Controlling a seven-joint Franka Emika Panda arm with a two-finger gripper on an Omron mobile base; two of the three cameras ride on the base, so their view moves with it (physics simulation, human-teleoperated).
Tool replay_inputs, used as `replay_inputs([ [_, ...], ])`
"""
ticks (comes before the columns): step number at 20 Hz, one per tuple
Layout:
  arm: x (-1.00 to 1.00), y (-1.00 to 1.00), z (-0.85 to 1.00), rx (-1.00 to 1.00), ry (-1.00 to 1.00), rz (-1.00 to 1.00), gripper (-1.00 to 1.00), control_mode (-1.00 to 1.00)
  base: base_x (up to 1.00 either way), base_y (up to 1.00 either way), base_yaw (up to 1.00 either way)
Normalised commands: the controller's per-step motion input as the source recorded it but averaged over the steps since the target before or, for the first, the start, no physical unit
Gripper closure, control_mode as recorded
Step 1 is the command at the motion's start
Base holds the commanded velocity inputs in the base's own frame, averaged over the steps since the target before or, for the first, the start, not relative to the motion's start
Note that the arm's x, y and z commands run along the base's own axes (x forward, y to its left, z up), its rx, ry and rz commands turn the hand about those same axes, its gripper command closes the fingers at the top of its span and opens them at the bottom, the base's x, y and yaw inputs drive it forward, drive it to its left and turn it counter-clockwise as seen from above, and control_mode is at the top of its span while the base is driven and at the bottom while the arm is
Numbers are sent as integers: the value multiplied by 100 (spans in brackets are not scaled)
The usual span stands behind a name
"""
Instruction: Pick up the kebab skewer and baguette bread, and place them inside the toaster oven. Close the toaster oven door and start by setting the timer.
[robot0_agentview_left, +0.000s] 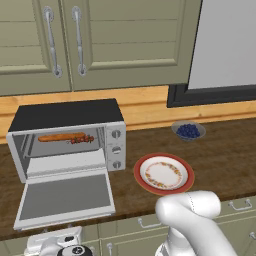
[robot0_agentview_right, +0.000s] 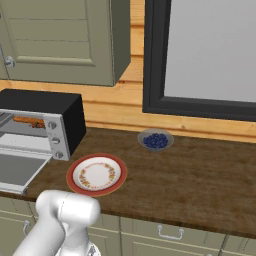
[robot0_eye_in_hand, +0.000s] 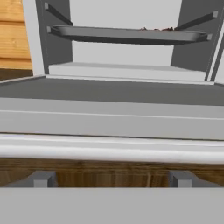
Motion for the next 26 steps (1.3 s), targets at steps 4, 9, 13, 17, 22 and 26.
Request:
replay_inputs([
  [4,6,2,-14,0,0,0,-100,-100,0,0,0],
  [9,18,0,-1,0,0,0,-100,-100,0,0,0],
  [13,16,0,0,0,-1,-1,-100,-100,0,0,0],
  [17,1,0,3,0,-1,-1,-100,-100,0,0,0],
  [22,0,-1,9,0,0,0,-100,-100,0,0,0],
  [26,4,0,22,0,0,0,-100,-100,0,0,0],
])
